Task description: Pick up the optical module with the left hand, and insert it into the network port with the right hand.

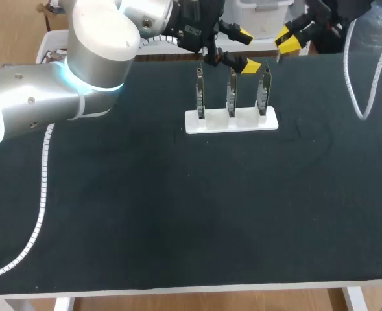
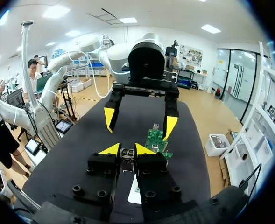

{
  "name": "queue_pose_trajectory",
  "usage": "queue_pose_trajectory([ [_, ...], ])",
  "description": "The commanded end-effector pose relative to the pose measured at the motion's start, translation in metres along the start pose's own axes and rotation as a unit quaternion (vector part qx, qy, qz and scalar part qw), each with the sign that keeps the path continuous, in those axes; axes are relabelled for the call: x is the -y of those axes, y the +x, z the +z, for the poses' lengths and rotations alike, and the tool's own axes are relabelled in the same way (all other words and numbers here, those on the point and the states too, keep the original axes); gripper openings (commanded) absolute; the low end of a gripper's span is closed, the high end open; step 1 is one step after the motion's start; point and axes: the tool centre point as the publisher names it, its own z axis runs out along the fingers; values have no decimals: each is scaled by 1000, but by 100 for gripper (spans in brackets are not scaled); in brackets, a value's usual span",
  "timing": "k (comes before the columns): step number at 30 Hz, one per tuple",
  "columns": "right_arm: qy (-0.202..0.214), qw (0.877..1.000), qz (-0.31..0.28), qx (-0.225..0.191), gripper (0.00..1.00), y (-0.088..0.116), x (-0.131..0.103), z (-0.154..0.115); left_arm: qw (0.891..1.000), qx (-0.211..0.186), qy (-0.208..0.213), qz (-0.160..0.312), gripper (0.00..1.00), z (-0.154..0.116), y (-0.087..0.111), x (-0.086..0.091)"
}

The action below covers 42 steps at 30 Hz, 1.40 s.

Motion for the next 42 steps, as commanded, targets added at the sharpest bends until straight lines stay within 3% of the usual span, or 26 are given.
queue_pose_trajectory([
  [1,-39,999,0,-3,0,-1,10,3,1000,-2,-1,0,100,0,-1,1],
  [26,-34,999,33,0,0,24,7,12,1000,-2,-1,0,100,0,-1,1],
  [42,-28,999,30,-9,0,25,18,11,1000,-2,-1,0,100,0,-1,1],
])
